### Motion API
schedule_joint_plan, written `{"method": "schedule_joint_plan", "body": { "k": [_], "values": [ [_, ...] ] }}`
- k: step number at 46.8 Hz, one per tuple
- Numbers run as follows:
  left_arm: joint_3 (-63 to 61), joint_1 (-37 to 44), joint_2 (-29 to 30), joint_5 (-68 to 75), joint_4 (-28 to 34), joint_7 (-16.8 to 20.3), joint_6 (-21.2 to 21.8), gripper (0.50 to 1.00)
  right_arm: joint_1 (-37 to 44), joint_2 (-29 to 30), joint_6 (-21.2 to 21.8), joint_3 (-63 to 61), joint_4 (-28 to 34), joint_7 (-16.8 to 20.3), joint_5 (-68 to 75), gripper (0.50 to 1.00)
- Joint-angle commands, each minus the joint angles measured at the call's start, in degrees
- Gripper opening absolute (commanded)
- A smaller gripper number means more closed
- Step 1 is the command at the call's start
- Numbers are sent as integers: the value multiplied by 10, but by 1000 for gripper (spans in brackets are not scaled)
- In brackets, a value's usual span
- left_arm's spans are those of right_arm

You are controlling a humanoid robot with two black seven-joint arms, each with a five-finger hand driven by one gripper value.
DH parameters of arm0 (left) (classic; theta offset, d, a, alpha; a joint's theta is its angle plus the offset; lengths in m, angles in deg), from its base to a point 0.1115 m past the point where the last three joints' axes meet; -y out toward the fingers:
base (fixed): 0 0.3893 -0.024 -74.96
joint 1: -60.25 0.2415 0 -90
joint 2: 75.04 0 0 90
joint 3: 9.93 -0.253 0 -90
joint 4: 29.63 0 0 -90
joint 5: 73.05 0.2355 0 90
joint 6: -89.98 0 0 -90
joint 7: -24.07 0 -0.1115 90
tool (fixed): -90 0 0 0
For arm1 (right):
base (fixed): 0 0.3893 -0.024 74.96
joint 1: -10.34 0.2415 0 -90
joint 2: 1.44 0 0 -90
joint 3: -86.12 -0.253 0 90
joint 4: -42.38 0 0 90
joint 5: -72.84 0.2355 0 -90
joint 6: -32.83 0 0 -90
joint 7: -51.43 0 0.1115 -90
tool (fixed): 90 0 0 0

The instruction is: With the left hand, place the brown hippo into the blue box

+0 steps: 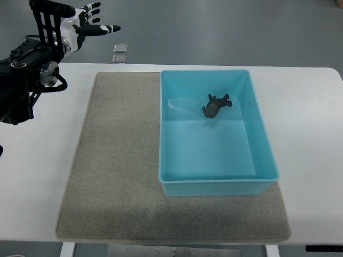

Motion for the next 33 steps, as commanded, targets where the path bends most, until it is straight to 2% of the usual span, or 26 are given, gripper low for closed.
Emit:
{"method": "schedule_joint_plan", "body": {
  "k": [1,15,25,33],
  "values": [
    [18,12,0,-18,1,1,-30,996,0,0,0,0,0,0,0,936],
    [136,52,-1,-18,4,8,-135,996,0,0,0,0,0,0,0,936],
    [233,76,-18,-32,6,8,-125,996,0,0,0,0,0,0,0,936],
    [247,85,-30,-36,5,9,-122,996,0,0,0,0,0,0,0,936]
  ]
}}
